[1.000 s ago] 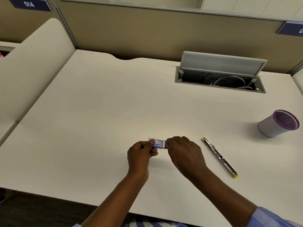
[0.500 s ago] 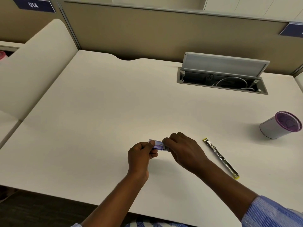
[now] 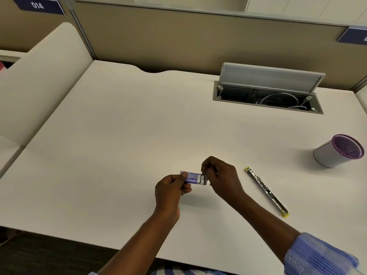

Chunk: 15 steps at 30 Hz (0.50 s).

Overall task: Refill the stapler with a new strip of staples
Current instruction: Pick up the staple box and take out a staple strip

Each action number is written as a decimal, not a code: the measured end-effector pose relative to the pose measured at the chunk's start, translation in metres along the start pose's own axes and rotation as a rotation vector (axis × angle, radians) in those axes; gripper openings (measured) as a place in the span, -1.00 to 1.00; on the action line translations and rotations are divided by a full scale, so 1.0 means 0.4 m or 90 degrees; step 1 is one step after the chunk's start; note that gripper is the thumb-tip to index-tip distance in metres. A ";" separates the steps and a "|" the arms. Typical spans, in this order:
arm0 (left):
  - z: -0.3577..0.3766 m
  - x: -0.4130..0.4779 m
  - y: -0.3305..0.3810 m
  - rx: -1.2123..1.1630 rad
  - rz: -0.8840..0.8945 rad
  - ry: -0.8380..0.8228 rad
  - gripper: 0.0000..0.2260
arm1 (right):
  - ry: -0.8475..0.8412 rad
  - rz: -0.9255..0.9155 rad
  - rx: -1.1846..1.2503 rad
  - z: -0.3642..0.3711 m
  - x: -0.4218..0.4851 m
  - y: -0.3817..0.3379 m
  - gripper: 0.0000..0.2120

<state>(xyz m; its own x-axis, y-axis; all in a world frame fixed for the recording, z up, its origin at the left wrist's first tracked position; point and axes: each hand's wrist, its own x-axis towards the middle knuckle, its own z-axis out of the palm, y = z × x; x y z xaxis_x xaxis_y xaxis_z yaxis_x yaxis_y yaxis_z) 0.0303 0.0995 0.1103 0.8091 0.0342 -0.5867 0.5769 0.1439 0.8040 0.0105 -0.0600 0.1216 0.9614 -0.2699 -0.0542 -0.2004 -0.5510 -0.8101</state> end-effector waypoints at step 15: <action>0.001 0.004 -0.003 -0.046 0.003 0.008 -0.87 | -0.004 0.401 0.609 0.007 -0.019 0.026 -0.77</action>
<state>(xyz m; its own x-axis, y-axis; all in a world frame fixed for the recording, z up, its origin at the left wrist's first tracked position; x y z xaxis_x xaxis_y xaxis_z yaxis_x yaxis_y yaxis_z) 0.0308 0.0988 0.1084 0.8101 0.0475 -0.5844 0.5630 0.2153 0.7979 0.0016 -0.0613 0.1119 0.7431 -0.2793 -0.6081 -0.4236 0.5072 -0.7505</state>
